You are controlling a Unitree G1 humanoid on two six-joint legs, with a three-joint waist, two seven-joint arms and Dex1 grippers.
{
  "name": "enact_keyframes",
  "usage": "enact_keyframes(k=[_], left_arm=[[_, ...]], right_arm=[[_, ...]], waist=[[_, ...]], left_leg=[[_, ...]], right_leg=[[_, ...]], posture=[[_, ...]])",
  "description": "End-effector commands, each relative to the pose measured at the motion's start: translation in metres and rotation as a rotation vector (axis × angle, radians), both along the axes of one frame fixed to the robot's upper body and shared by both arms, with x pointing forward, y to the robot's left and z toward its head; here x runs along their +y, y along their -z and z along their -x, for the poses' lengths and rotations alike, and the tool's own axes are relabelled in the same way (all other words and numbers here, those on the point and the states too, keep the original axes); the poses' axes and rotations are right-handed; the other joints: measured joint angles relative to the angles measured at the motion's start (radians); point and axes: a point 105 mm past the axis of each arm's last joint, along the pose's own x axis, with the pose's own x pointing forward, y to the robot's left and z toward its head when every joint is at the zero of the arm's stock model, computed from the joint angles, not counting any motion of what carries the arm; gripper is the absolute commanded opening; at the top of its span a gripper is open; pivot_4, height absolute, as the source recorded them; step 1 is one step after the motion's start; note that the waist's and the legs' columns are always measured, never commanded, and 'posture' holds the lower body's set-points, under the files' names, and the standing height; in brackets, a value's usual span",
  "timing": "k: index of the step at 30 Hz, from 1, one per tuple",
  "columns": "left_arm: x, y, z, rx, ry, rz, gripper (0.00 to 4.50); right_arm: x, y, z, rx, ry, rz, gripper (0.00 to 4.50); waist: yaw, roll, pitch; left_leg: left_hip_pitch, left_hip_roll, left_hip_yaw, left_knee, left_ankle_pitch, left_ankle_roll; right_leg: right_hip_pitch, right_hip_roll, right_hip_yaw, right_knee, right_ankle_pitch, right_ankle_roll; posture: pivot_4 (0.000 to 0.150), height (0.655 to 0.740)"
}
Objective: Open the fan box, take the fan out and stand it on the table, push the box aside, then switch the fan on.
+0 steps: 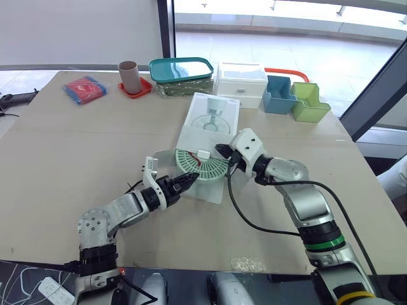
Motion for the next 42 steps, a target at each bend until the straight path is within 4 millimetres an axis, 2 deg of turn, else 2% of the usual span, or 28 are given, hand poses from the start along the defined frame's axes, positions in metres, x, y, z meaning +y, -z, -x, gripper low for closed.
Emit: enact_keyframes(k=[1,6,10,17,18,19,21,22,24,30,33,36,40,41,42], left_arm=[[-0.003,-0.006,0.016,-0.017,0.054,0.008,1.2],[0.009,-0.002,0.028,0.001,0.065,-0.004,1.2],[0.013,0.002,0.029,0.022,0.047,-0.014,1.2],[0.006,0.003,0.033,0.036,0.073,0.0,1.2],[0.005,0.001,0.035,0.039,0.085,0.011,1.69],[0.005,-0.002,0.037,0.032,0.099,0.025,1.99],[0.012,-0.006,0.039,0.001,0.114,-0.001,2.37],[0.019,-0.006,0.038,-0.011,0.11,-0.027,3.04],[0.028,-0.007,0.035,-0.021,0.097,-0.053,3.43],[0.054,-0.011,0.025,-0.027,0.071,-0.083,3.43],[0.058,-0.016,0.023,-0.053,0.087,-0.097,3.43],[0.064,-0.017,0.011,-0.057,0.047,-0.102,3.43],[0.063,-0.018,0.006,-0.055,0.05,-0.1,3.43],[0.062,-0.019,0.005,-0.05,0.053,-0.082,3.84],[0.06,-0.02,0.004,-0.047,0.055,-0.068,3.95]], right_arm=[[0.0,0.006,0.003,0.014,0.001,0.01,0.0],[0.0,0.008,0.004,0.019,-0.003,0.011,0.0],[0.001,0.008,0.005,0.019,-0.006,0.012,0.0],[0.002,0.008,0.004,0.02,-0.007,0.009,0.0],[0.002,0.008,0.004,0.02,-0.007,0.009,0.0],[0.001,0.008,0.003,0.02,-0.005,0.009,0.0],[0.001,0.008,0.003,0.02,-0.003,0.008,0.0],[0.001,0.008,0.003,0.02,-0.003,0.008,0.0],[0.001,0.008,0.003,0.021,-0.003,0.006,0.0],[0.005,0.01,0.002,0.025,-0.011,0.002,0.0],[0.007,0.009,0.002,0.023,-0.017,-0.001,0.0],[0.008,0.009,0.002,0.023,-0.019,-0.004,0.0],[0.008,0.009,0.002,0.023,-0.021,-0.003,0.0],[0.008,0.009,0.002,0.023,-0.02,-0.003,0.0],[0.008,0.009,0.002,0.022,-0.02,-0.002,0.0]], waist=[[0.0,0.0,0.0],[0.0,0.0,0.0],[0.0,0.0,0.0],[0.0,0.0,0.0],[0.0,0.0,0.0],[0.0,0.0,0.0],[0.0,0.0,0.0],[0.0,0.0,0.0],[0.0,0.0,0.0],[0.0,0.0,0.0],[0.0,0.0,0.0],[0.0,0.0,0.0],[-0.001,0.0,0.0],[-0.001,0.0,0.0],[-0.001,0.0,0.0]], left_leg=[[0.0,0.0,0.0,0.0,0.0,0.0],[0.0,0.0,0.0,-0.001,0.0,0.0],[0.0,0.001,0.0,-0.001,0.0,0.0],[0.0,0.0,-0.001,-0.001,0.0,0.0],[0.0,0.0,-0.001,-0.001,0.0,0.0],[0.0,0.0,-0.001,-0.001,0.0,0.0],[0.0,0.0,-0.001,-0.001,0.0,0.0],[0.0,0.0,-0.001,-0.001,0.0,0.0],[0.0,0.001,-0.001,-0.001,0.0,0.0],[0.0,0.002,-0.001,-0.002,0.001,-0.001],[0.0,0.002,-0.001,-0.002,0.001,-0.001],[0.0,0.002,-0.001,-0.003,0.001,-0.001],[0.0,0.002,-0.001,-0.003,0.001,-0.002],[0.0,0.002,-0.001,-0.003,0.001,-0.002],[0.0,0.002,-0.001,-0.003,0.001,-0.002]], right_leg=[[0.0,0.0,0.0,0.0,0.0,0.0],[0.0,0.0,0.0,0.0,0.0,0.0],[0.0,0.0,0.0,0.0,0.0,0.0],[0.0,0.0,-0.001,0.0,0.0,-0.001],[0.0,0.0,-0.001,0.0,0.0,-0.001],[0.0,0.0,-0.001,0.0,0.0,-0.001],[0.0,0.0,-0.001,0.0,0.0,-0.001],[0.0,0.0,-0.001,0.0,0.0,-0.001],[0.0,0.0,-0.001,0.0,0.0,-0.001],[-0.001,0.001,-0.002,-0.001,0.0,-0.002],[-0.001,0.001,-0.002,-0.001,0.0,-0.002],[-0.001,0.001,-0.002,-0.001,0.0,-0.003],[-0.001,0.002,-0.002,-0.001,0.001,-0.003],[-0.001,0.002,-0.002,-0.001,0.001,-0.003],[-0.001,0.002,-0.002,-0.001,0.001,-0.003]], posture=[[0.15,0.74],[0.15,0.74],[0.15,0.74],[0.15,0.74],[0.15,0.74],[0.15,0.74],[0.15,0.74],[0.15,0.74],[0.15,0.74],[0.15,0.74],[0.15,0.74],[0.15,0.74],[0.15,0.74],[0.15,0.74],[0.15,0.74]])
